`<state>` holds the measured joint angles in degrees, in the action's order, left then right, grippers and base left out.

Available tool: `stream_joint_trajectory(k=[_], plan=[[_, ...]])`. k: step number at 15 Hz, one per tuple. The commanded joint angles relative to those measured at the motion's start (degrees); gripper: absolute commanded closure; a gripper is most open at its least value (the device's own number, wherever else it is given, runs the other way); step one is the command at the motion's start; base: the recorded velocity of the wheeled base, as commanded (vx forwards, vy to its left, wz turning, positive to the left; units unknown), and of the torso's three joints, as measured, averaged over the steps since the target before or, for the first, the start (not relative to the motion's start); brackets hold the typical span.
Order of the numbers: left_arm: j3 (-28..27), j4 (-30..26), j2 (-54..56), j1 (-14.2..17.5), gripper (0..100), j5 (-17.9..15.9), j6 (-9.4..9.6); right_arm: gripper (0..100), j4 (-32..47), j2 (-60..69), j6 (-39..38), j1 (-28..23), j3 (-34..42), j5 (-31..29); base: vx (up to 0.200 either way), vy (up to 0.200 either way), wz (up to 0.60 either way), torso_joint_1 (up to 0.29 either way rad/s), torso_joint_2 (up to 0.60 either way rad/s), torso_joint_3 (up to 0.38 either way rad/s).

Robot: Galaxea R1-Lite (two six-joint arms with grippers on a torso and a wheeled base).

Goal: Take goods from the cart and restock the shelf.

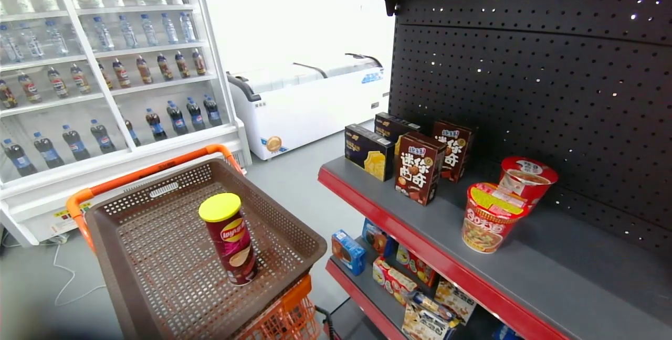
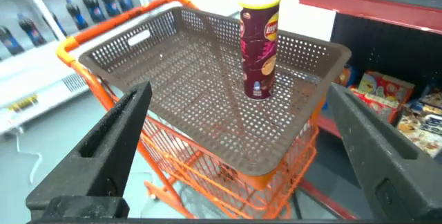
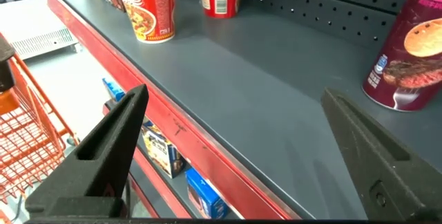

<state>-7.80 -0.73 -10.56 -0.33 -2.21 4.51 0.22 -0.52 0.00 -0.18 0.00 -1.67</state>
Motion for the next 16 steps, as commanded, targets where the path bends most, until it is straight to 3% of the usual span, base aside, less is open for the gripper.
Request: stream_joint_trajectory(k=[1, 5, 7, 8, 9, 10, 16], plan=[[-8.02, 2.67, -24.07, -3.63, 0, 0.54, -3.19, 0, 0.04, 0.0, 0.0, 0.01, 0.0, 0.0, 0.0, 0.0, 0.0, 0.0, 0.0, 0.0], [-8.63, 13.12, -42.7, -3.63, 0, -0.43, -3.72, 0, -0.04, 0.0, 0.0, 0.01, 0.0, 0.0, 0.0, 0.0, 0.0, 0.0, 0.0, 0.0], [-6.35, 26.92, -54.75, -5.82, 0, -4.12, -5.92, 0, -0.04, 0.0, 0.0, 0.01, 0.0, 0.0, 0.0, 0.0, 0.0, 0.0, 0.0, 0.0], [-6.26, 27.36, -55.19, -5.91, 0, -4.12, -6.09, 0, -0.04, 0.0, 0.0, 0.01, 0.0, 0.0, 0.0, 0.0, 0.0, 0.0, 0.0, 0.0], [-5.73, 34.13, -63.71, -5.65, 0, -4.3, -7.32, 0, -0.04, 0.0, 0.0, 0.01, 0.0, 0.0, 0.0, 0.0, 0.0, 0.0, 0.0, 0.0], [-6.44, 36.5, -69.6, -4.77, 0, -4.3, -7.15, 0, -0.04, 0.0, 0.0, 0.09, 0.0, 0.0, 0.0, 0.0, 0.0, 0.0, 0.0, 0.0], [-15.66, 36.33, -85.24, -2.31, 0, -4.56, -6.62, 0, -0.04, 0.0, 0.0, 0.01, 0.0, 0.0, 0.0, 0.0, 0.0, 0.0, 0.0, 0.0]])
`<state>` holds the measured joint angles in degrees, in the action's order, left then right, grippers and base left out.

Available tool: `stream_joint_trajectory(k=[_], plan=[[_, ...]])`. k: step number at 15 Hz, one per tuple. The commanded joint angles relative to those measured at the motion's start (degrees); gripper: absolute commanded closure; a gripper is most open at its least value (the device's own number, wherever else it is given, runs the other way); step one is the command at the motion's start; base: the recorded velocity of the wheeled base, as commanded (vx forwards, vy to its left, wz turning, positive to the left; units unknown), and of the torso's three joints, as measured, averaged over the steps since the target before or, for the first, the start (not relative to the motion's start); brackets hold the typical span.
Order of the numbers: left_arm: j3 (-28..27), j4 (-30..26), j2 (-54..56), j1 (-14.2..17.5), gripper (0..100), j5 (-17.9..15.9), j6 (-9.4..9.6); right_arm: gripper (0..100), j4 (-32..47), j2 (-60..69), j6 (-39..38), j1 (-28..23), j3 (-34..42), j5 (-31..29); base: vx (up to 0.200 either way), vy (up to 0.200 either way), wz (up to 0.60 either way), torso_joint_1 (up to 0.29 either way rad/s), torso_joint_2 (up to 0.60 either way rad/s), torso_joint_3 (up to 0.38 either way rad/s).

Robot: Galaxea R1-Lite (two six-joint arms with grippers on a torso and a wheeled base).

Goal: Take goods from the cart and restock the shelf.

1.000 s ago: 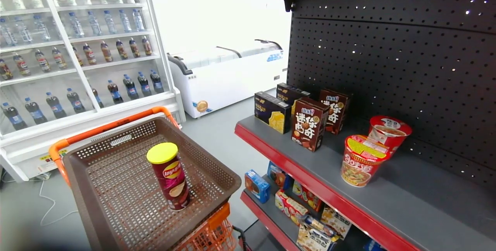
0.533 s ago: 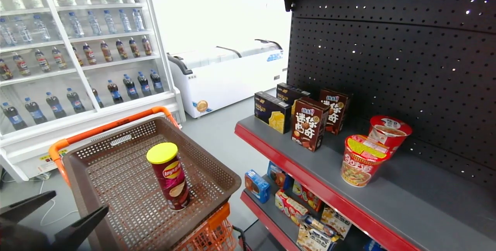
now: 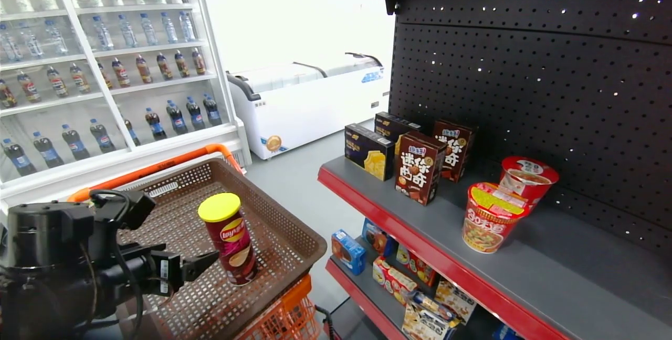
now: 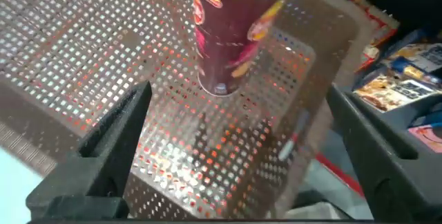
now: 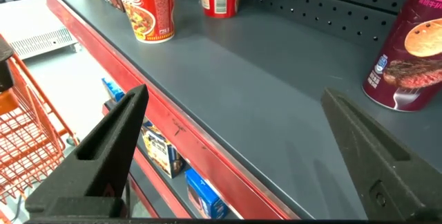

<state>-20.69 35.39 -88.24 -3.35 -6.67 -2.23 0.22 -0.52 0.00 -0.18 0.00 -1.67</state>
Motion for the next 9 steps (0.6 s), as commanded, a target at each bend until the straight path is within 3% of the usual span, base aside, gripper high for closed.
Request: stream_joint_trajectory(k=[1, 4, 7, 8, 9], plan=[[-3.92, 0.21, -9.24, 0.63, 0, -0.71, 0.21, 0, -0.04, 0.0, 0.0, 0.01, 0.0, 0.0, 0.0, 0.0, 0.0, 0.0, 0.0, 0.0], [-5.42, 1.09, -14.07, 0.54, 0, -2.65, 0.82, 0, -0.04, 0.0, 0.0, 0.01, 0.0, 0.0, 0.0, 0.0, 0.0, 0.0, 0.0, 0.0], [-4.45, 6.62, -16.88, 0.01, 0, -2.65, 1.35, 0, 0.04, 0.0, 0.0, 0.01, 0.0, 0.0, 0.0, 0.0, 0.0, 0.0, 0.0, 0.0], [-2.16, 10.14, -17.76, -0.25, 0, -2.65, 3.55, 0, 0.04, 0.0, 0.0, 0.01, 0.0, 0.0, 0.0, 0.0, 0.0, 0.0, 0.0, 0.0], [-1.02, 11.9, -18.2, -0.25, 0, -2.65, 4.6, 0, -0.04, 0.0, 0.0, 0.01, 0.0, 0.0, 0.0, 0.0, 0.0, 0.0, 0.0, 0.0]])
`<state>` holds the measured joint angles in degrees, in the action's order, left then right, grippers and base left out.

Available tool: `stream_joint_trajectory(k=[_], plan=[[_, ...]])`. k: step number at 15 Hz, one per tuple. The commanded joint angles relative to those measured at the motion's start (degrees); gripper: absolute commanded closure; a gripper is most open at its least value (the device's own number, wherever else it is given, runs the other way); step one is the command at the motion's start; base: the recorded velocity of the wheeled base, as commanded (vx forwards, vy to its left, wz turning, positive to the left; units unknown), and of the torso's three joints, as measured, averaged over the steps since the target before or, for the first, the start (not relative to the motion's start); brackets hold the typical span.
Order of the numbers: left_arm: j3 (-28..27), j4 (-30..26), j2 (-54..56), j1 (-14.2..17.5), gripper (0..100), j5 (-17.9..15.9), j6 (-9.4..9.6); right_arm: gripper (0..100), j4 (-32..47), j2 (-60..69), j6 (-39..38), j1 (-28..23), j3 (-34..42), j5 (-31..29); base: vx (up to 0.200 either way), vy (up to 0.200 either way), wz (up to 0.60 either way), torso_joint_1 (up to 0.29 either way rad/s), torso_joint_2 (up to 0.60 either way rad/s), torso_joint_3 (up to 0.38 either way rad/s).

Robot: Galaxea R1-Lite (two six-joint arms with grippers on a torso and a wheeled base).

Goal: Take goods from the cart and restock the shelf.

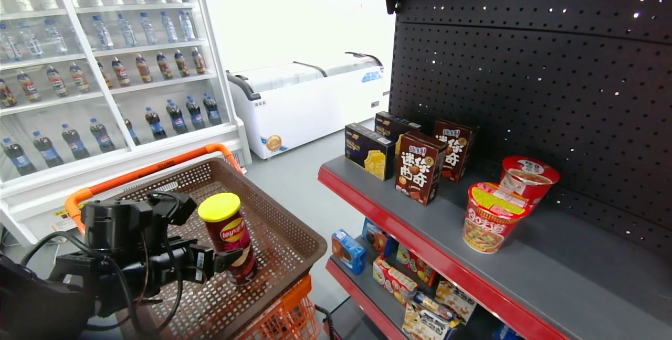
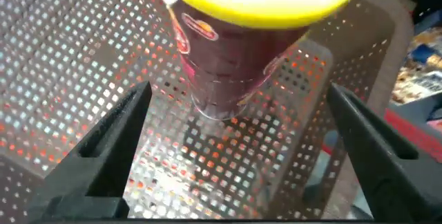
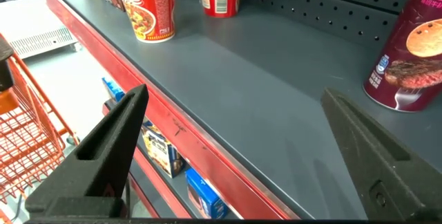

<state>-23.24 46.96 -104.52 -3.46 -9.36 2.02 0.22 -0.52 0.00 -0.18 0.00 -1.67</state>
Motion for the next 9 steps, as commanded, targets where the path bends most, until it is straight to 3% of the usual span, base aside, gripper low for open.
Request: stream_joint_trajectory(k=[1, 5, 7, 9], plan=[[2.49, 2.44, -2.53, -0.14, 0, 0.13, 0.88, 0, 0.04, 0.0, 0.0, 0.01, 0.0, 0.0, 0.0, 0.0, 0.0, 0.0, 0.0, 0.0], [5.75, 15.8, -7.1, -0.05, 0, 0.57, 1.14, 0, 0.04, 0.0, 0.0, 0.01, 0.0, 0.0, 0.0, 0.0, 0.0, 0.0, 0.0, 0.0], [6.98, 19.22, -8.86, 0.03, 0, 0.66, 2.2, 0, 0.04, 0.0, 0.0, 0.01, 0.0, 0.0, 0.0, 0.0, 0.0, 0.0, 0.0, 0.0], [7.85, 23.79, -10.88, -0.05, 0, 0.66, 2.11, 0, -0.04, 0.0, 0.0, 0.01, 0.0, 0.0, 0.0, 0.0, 0.0, 0.0, 0.0, 0.0]])
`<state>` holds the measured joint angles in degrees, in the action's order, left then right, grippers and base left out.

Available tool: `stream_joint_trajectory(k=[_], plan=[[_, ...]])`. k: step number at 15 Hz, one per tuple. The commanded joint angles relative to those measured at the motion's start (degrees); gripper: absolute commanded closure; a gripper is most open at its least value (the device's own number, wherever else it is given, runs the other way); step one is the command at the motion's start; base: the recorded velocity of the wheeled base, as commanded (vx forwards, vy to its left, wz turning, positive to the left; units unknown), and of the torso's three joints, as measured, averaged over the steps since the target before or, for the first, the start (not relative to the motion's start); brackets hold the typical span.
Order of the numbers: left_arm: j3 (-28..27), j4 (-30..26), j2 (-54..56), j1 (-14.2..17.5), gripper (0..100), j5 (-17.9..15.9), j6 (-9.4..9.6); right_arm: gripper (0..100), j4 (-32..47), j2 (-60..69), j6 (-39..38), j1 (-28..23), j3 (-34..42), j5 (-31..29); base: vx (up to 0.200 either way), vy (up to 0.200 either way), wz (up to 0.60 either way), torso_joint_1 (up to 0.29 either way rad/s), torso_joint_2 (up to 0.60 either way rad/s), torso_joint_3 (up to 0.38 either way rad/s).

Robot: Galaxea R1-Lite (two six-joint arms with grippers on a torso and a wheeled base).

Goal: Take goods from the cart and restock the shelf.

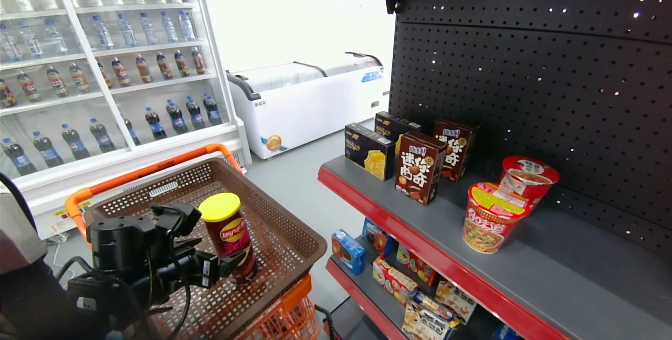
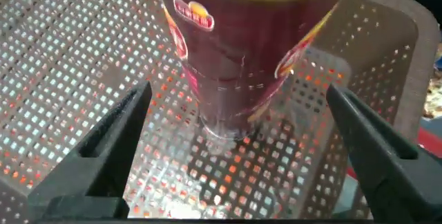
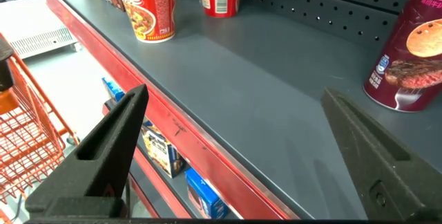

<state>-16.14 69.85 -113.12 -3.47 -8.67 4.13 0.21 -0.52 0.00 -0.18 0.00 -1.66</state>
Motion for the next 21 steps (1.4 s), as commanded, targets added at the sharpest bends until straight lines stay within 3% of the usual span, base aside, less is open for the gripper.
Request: stream_joint_trajectory(k=[1, 3, 7, 12, 21], plan=[[1.02, 3.54, -3.6, -0.04, 0, -0.03, 0.17, 0, 0.06, 0.0, 0.0, 0.01, 0.0, -0.01, 0.0, 0.0, 0.0, 0.0, 0.0, 0.0], [2.25, 9.16, -6.5, -0.04, 0, -0.03, 1.32, 0, 0.06, 0.0, 0.0, 0.01, 0.0, -0.01, 0.0, 0.0, 0.0, 0.0, 0.0, 0.0], [1.46, 14.17, -10.19, -0.04, 0, -0.03, 1.58, 0, 0.06, 0.0, 0.0, 0.01, 0.0, -0.01, 0.0, 0.0, 0.0, 0.0, 0.0, 0.0], [-3.37, 15.4, -12.48, 0.13, 0, -0.03, 3.16, 0, 0.06, 0.0, 0.0, 0.01, 0.0, -0.01, 0.0, 0.0, 0.0, 0.0, 0.0, 0.0], [-8.82, 14.61, -14.5, -0.39, 0, -0.03, 3.25, 0, 0.06, 0.0, 0.0, 0.01, 0.0, -0.01, 0.0, 0.0, 0.0, 0.0, 0.0, 0.0]])
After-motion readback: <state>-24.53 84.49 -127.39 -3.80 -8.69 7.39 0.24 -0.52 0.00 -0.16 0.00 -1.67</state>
